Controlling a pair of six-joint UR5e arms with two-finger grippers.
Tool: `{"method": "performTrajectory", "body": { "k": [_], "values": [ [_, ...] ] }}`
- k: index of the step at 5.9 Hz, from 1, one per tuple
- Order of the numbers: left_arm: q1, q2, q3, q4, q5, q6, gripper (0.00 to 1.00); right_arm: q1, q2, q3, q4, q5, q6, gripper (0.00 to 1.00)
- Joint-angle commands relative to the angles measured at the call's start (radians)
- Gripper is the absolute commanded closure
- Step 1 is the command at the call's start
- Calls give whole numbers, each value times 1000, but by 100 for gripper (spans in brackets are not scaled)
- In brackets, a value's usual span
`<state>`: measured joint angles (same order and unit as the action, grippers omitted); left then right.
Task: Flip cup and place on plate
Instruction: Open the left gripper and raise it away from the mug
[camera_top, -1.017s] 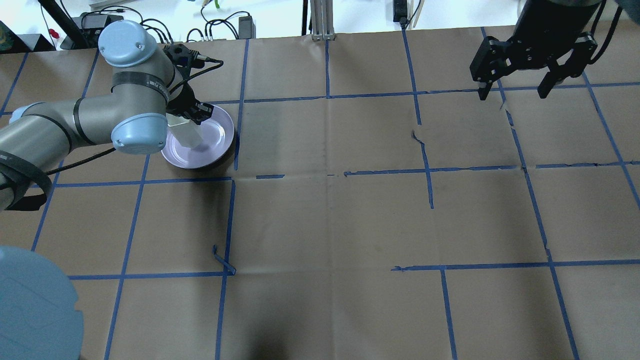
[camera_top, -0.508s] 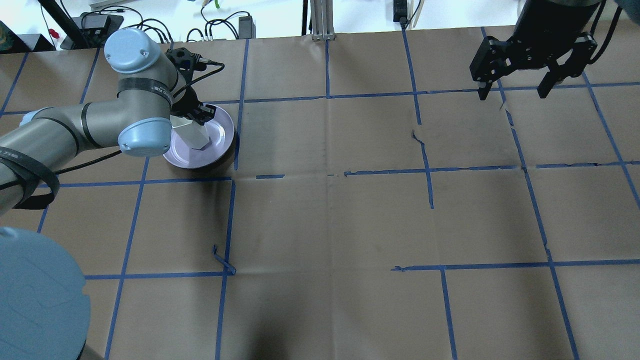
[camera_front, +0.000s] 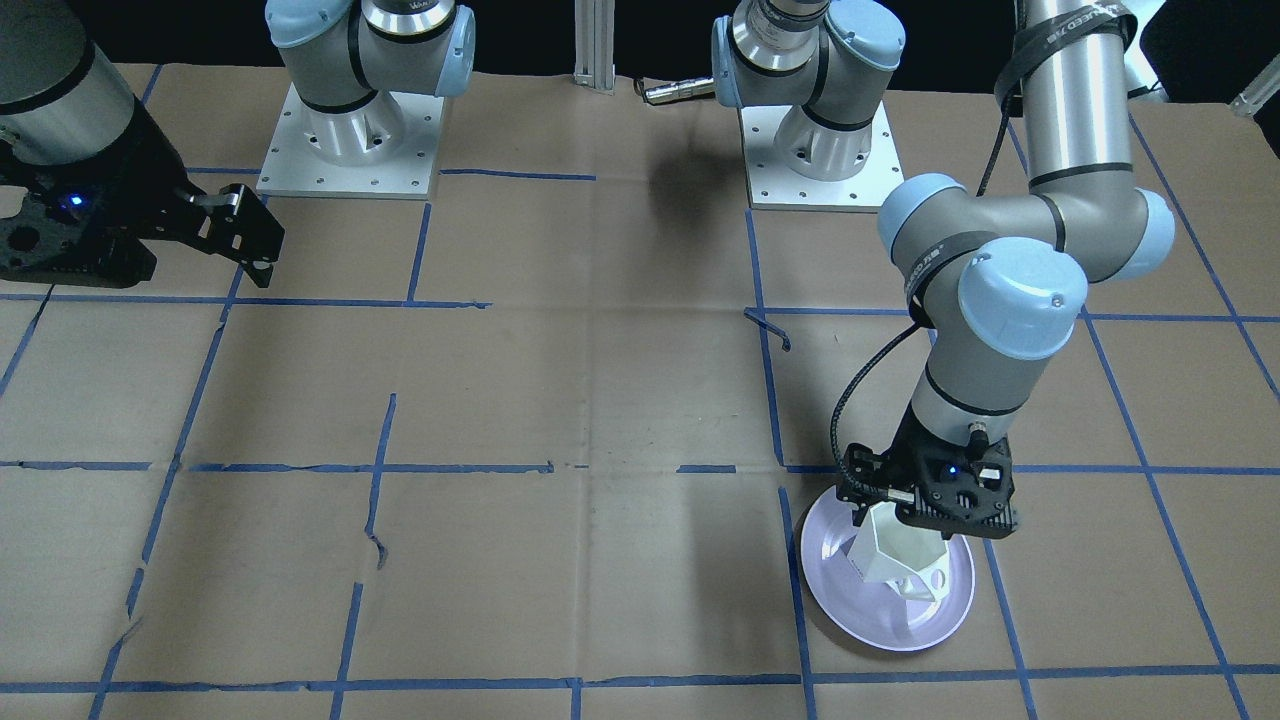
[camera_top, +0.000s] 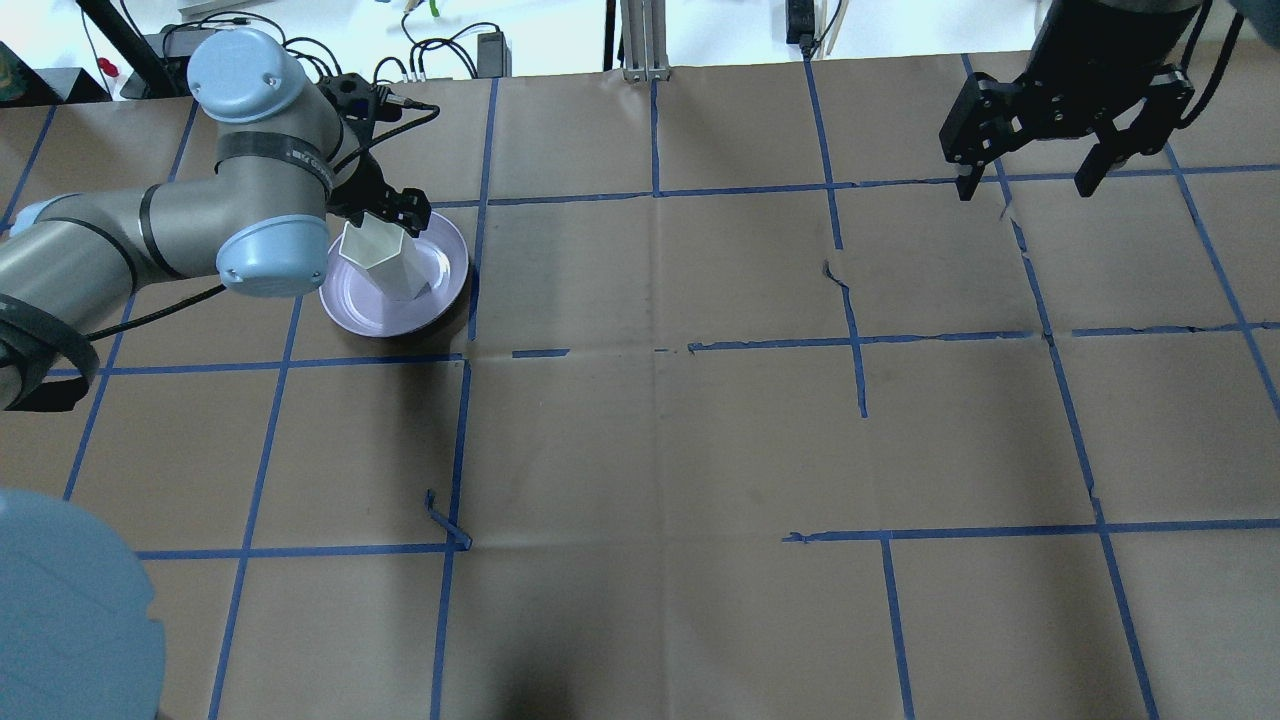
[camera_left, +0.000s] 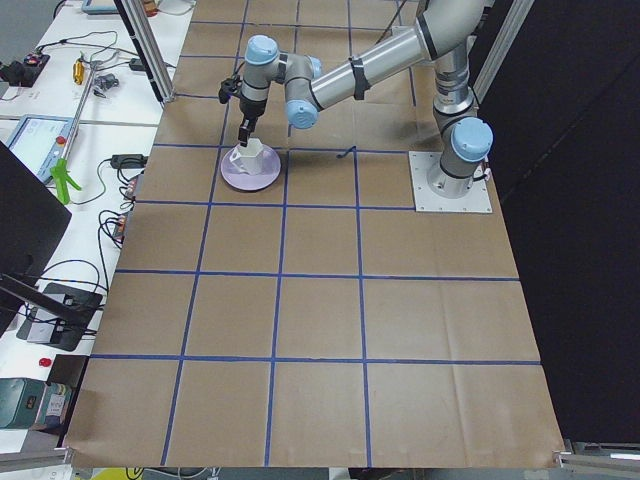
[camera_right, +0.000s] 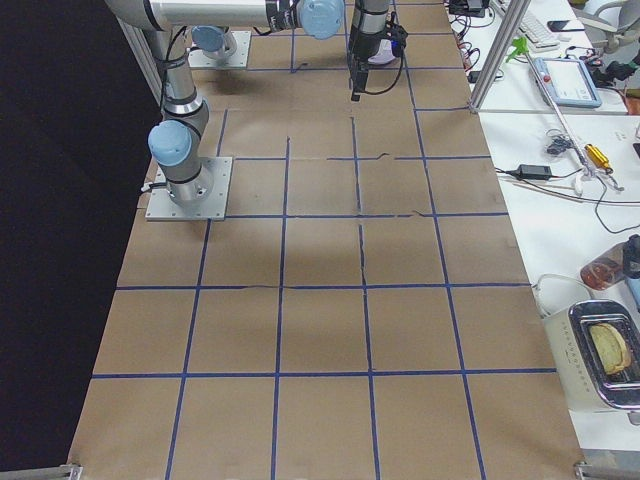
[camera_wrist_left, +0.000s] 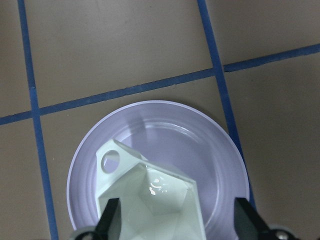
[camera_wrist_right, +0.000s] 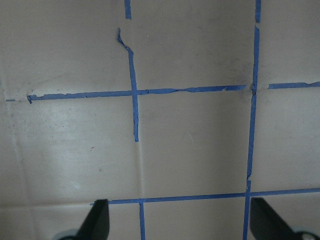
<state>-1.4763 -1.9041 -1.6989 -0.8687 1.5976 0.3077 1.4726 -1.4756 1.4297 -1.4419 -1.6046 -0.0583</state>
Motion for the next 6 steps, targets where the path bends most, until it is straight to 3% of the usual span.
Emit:
{"method": "performTrajectory", "body": {
  "k": [1, 3, 5, 6],
  "values": [
    [-1, 156, 48, -306, 5, -66, 1, 0, 0, 0, 0, 0, 0, 0],
    [-27, 314, 63, -594, -1, -245, 1, 0, 0, 0, 0, 0, 0, 0],
    [-122, 335, 140, -763, -5, -381, 1, 0, 0, 0, 1, 0, 0, 0],
    [-139, 332, 149, -771, -2, -392, 1, 0, 0, 0, 0, 0, 0, 0]
  ]
}}
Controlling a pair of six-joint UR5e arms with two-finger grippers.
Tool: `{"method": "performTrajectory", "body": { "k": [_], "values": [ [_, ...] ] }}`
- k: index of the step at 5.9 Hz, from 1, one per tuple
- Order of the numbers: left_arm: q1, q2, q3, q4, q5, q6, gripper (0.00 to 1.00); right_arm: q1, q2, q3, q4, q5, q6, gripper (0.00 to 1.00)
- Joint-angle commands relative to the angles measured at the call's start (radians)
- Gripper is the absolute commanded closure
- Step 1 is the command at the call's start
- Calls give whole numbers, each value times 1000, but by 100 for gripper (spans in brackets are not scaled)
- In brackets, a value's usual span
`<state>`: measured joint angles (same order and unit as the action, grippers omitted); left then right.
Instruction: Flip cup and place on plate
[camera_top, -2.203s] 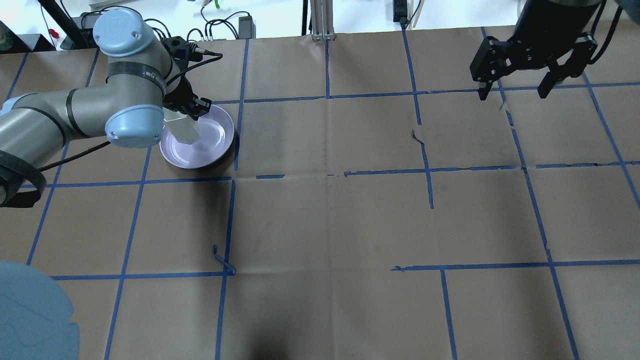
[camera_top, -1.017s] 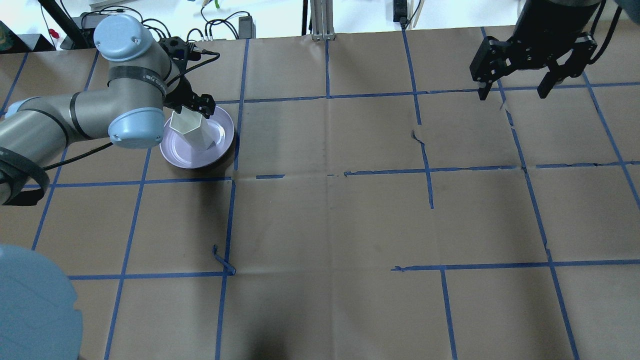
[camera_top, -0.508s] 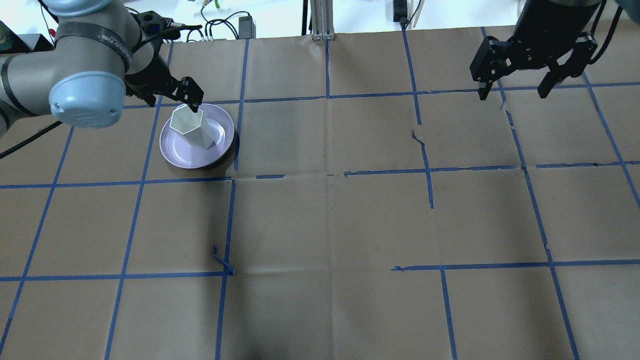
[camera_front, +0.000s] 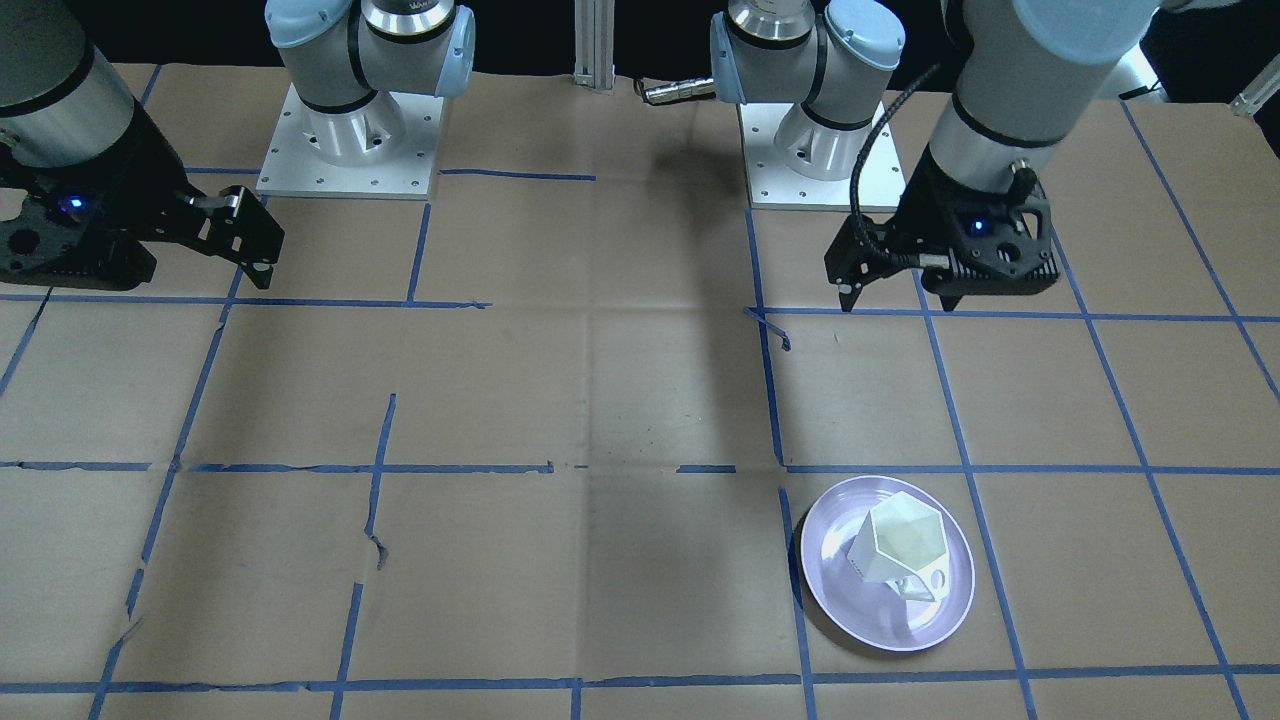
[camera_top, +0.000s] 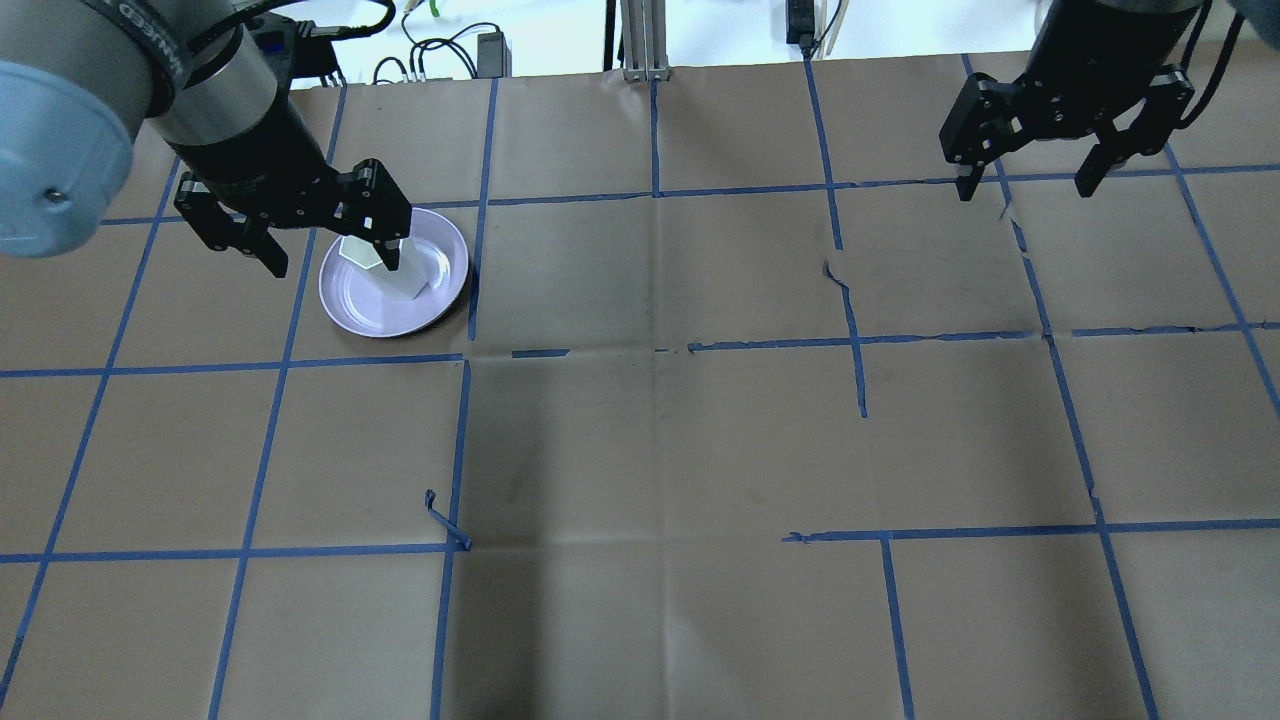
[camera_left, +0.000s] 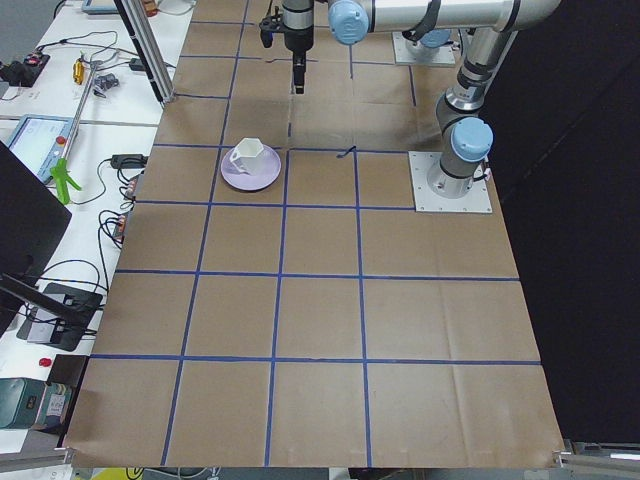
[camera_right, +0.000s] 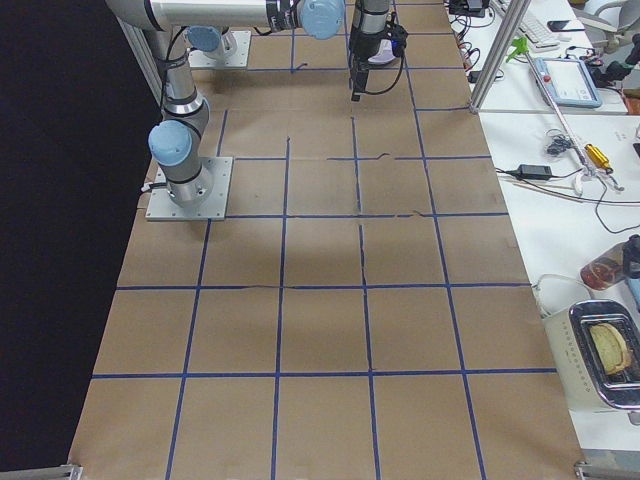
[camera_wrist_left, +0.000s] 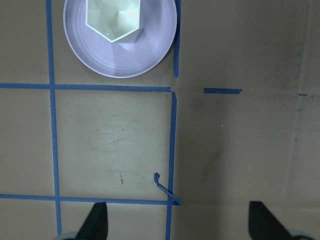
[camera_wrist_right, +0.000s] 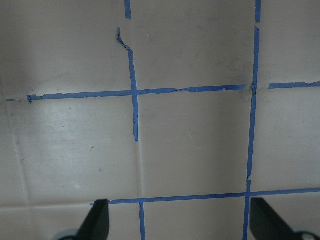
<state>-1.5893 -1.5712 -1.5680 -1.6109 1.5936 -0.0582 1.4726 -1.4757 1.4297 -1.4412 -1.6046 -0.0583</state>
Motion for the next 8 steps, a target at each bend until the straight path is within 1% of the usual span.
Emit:
{"method": "performTrajectory", "body": {
  "k": [1, 3, 4, 8],
  "values": [
    [-27, -9, 19, -29, -1, -26, 1, 0, 0, 0, -1, 0, 0, 0],
    [-26, -33, 23, -12, -7, -25, 1, 0, 0, 0, -1, 0, 0, 0],
    [-26, -61, 61, -15, -9, -25, 1, 0, 0, 0, 1, 0, 0, 0],
    [-27, -58, 63, -20, -3, -20, 1, 0, 0, 0, -1, 0, 0, 0]
  ]
}}
